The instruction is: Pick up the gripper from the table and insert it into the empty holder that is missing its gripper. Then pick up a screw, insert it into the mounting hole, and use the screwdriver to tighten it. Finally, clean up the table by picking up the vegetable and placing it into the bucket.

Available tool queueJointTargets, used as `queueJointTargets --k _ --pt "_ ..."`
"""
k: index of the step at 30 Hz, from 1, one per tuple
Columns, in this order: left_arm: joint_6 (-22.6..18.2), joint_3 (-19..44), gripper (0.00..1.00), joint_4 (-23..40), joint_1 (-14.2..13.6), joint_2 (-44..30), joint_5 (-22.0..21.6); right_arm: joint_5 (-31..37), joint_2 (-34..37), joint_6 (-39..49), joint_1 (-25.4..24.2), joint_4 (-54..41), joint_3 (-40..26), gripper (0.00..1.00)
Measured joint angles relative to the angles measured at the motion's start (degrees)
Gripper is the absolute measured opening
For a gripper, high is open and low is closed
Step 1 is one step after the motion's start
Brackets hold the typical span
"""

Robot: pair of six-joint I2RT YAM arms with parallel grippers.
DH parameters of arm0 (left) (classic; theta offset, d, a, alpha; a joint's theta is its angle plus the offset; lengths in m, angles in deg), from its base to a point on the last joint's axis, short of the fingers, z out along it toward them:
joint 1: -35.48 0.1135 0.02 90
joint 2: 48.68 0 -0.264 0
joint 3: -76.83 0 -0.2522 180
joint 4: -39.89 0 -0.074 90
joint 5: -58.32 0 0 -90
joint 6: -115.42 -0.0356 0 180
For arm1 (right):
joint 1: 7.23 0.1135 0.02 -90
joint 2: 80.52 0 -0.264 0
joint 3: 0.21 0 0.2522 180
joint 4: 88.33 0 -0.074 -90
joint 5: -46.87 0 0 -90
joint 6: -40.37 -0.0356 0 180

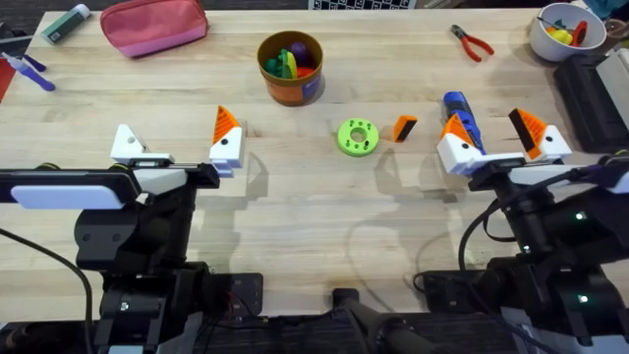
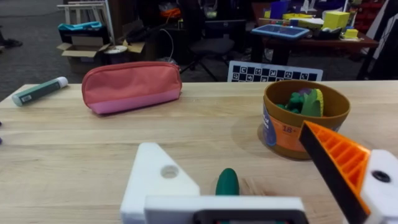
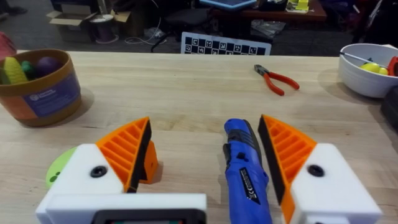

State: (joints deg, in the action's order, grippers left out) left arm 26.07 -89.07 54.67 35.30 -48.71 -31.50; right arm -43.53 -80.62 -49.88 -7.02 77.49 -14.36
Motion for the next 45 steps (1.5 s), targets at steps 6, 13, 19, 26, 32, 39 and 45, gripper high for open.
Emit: queueJointTargets --k 6,13,19,26,32,39,45 --pt "0.00 0.00 0.985 0.02 0.00 -0.02 0.00 -0.06 0.00 0.00 0.00 -0.04 0.00 0.994" --pt "0.00 0.00 0.986 -2.53 0.02 -0.02 0.00 -0.11 0.00 0.00 0.00 0.51 0.00 0.994" --pt "0.08 1.06 0.985 -2.30 0.00 -0.02 0.17 -0.57 0.00 -0.15 0.00 5.00 -0.75 0.994" --pt "0.24 13.69 0.985 9.89 0.00 -2.61 0.20 -0.79 1.64 -0.18 0.00 -2.55 -12.14 0.994" --pt "0.26 30.01 0.986 25.73 0.01 -15.12 0.22 -0.82 11.42 -0.59 0.00 -17.08 -26.23 0.994" --pt "0.26 45.83 0.985 37.97 0.02 -35.29 0.62 -0.96 32.34 -0.63 0.00 -28.95 -41.67 0.993" --pt "0.26 57.59 0.985 47.61 0.01 -51.66 2.62 -0.96 49.11 -0.63 0.00 -40.24 -53.94 0.994"
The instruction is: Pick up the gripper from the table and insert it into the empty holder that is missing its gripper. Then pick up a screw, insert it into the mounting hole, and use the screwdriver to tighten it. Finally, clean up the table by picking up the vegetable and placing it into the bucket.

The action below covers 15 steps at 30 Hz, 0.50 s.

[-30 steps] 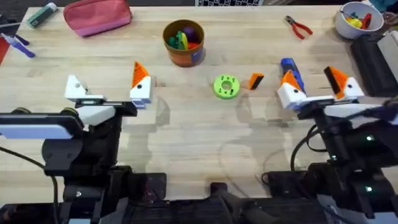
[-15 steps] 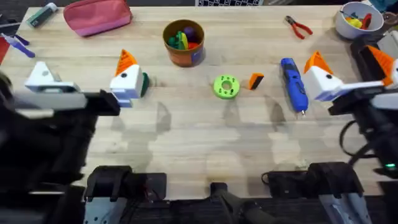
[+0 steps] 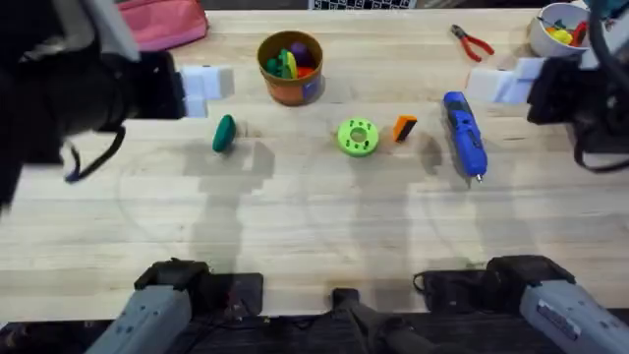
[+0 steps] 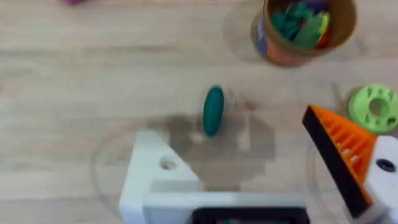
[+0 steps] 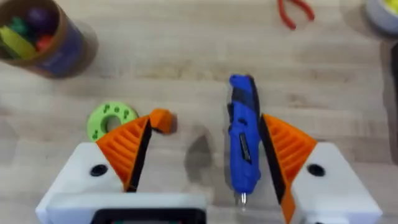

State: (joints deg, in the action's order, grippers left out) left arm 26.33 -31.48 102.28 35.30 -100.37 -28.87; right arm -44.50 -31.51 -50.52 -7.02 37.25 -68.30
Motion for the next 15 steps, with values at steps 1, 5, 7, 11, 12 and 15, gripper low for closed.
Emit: queueJointTargets --k 1,5,7,11,12,15 --pt "0.00 1.38 0.985 1.65 0.01 -2.19 0.15 0.00 2.01 0.00 0.00 -1.90 -1.61 0.993" --pt "0.00 6.64 0.985 6.74 0.01 -11.27 0.60 0.02 8.87 0.00 0.00 -9.16 -6.97 0.993" --pt "0.00 7.97 0.985 7.40 0.00 -14.14 0.61 0.02 10.63 0.00 0.00 -11.15 -8.02 0.993" --pt "0.00 8.71 0.985 7.75 0.01 -18.04 0.63 0.02 11.74 0.00 0.00 -12.55 -8.22 0.994" --pt "0.00 8.71 0.985 7.80 0.01 -18.63 0.61 0.01 11.73 0.00 0.00 -12.57 -8.23 0.994" --pt "-1.42 8.71 0.985 7.69 0.01 -20.13 0.59 0.01 11.74 0.00 0.00 -12.55 -8.35 0.994"
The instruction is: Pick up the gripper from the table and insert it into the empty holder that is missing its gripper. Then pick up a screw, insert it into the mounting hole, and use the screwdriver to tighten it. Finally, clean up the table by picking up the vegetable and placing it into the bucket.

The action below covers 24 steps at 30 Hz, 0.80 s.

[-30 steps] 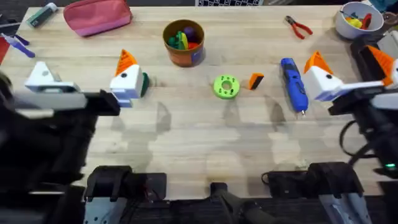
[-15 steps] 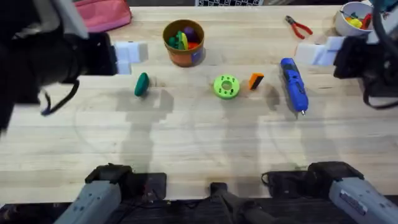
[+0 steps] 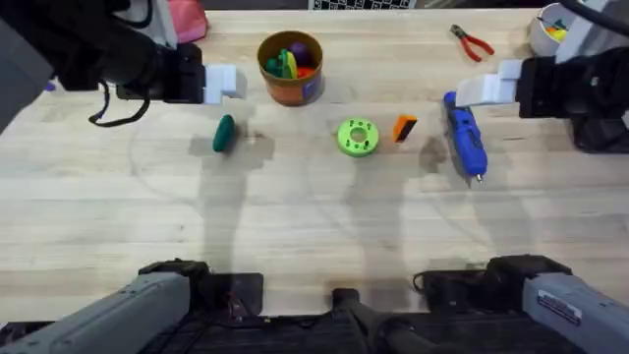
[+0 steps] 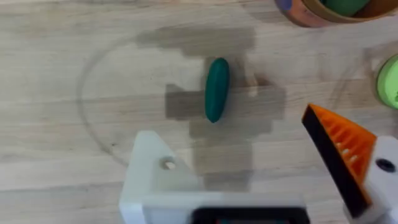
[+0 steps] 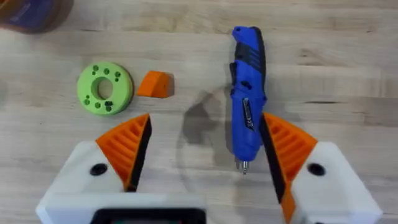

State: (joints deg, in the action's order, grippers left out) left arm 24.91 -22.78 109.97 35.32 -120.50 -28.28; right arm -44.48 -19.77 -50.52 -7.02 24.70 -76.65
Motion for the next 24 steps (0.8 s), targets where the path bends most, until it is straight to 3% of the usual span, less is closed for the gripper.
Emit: queueJointTargets --k 5,9,12,17,24 --pt "-5.28 0.24 0.985 -0.19 2.12 -2.14 0.77 0.01 0.00 0.00 0.00 0.00 -0.07 0.994" --pt "-9.90 0.50 0.985 0.96 6.59 -6.86 4.90 0.00 0.00 0.00 0.00 0.00 -0.07 0.994" --pt "-13.59 0.50 0.985 0.71 8.22 -11.56 7.62 -0.01 0.00 0.00 0.00 -0.02 -0.09 0.993" --pt "-17.13 0.50 0.986 -1.03 7.21 -18.81 8.72 -0.01 -0.02 0.00 0.00 -1.02 -0.09 0.993" --pt "-18.34 0.50 0.985 -3.43 4.84 -26.63 6.68 -0.01 0.00 0.00 0.00 -2.14 -0.09 0.994"
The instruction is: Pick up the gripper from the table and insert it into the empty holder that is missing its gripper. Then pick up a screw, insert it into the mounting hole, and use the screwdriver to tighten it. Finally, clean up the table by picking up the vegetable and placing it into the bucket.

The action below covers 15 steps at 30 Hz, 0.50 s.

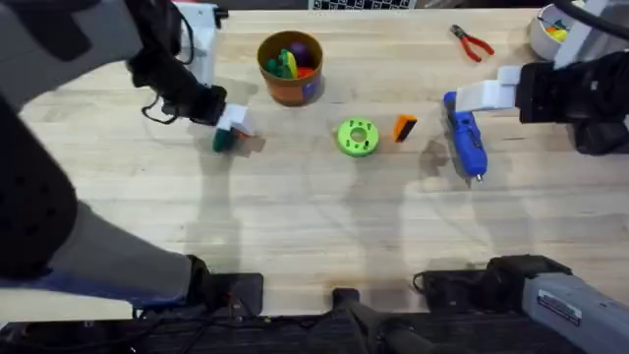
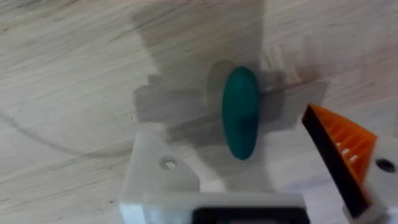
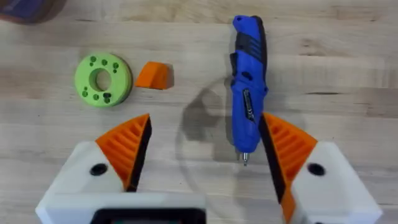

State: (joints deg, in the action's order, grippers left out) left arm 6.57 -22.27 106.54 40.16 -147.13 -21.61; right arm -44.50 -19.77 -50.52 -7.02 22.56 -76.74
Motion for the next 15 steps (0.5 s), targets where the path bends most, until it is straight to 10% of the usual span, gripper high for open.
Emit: queueJointTargets --k 11,15 --pt "0.22 0.26 0.990 -2.36 -1.00 -5.60 -3.53 0.02 0.00 0.00 0.00 0.00 0.00 0.993" --pt "0.43 0.33 0.786 -2.39 -1.08 -5.60 -2.99 0.00 0.00 0.00 0.00 -0.02 0.00 0.994"
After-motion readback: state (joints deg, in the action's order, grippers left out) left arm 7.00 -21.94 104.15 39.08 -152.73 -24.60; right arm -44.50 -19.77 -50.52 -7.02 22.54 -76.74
